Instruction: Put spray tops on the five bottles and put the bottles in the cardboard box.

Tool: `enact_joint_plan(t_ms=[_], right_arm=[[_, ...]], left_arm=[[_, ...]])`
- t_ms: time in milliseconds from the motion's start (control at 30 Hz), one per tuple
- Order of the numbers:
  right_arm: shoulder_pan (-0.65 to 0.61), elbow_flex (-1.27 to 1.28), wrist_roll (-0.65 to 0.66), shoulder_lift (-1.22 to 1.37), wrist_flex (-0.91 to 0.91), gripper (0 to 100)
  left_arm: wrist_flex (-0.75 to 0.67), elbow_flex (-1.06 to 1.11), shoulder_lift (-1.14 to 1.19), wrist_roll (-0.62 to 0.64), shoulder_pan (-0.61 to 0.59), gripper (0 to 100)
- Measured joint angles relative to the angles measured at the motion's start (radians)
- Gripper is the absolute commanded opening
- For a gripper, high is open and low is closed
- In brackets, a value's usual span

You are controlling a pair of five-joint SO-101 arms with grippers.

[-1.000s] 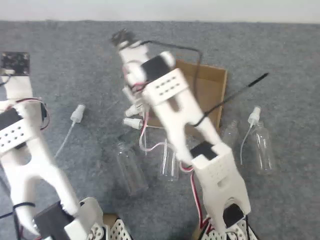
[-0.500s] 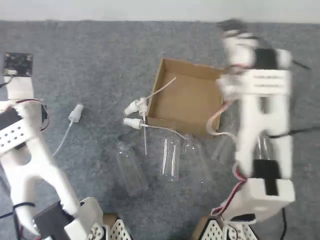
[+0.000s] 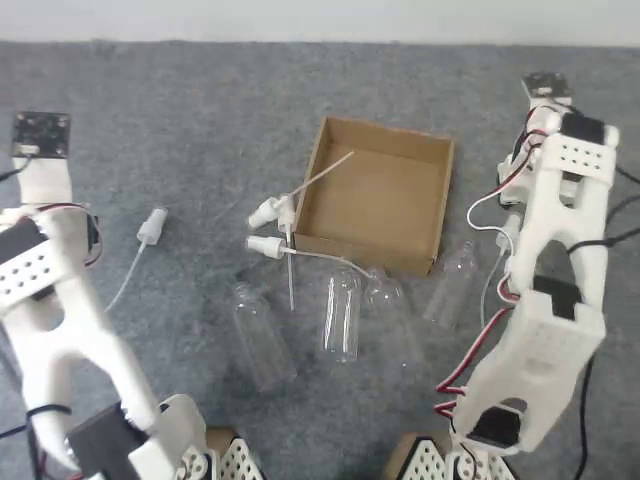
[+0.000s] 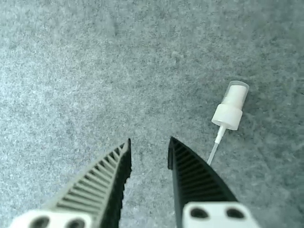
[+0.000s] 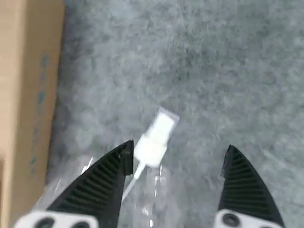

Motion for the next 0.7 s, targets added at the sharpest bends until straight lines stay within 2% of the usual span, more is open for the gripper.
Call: enact_joint_plan(t_ms=[200,700], right_arm=[[-0.021,0.000,-0.006,0.094,-0.015,25.3],[-0.026,-0.002,-0.008,0.189,-0.043,0.6]], left_arm=[[0.000,0.000,0.000,0.000,0.000,12],[0.000,0.000,0.000,0.000,0.000,12]])
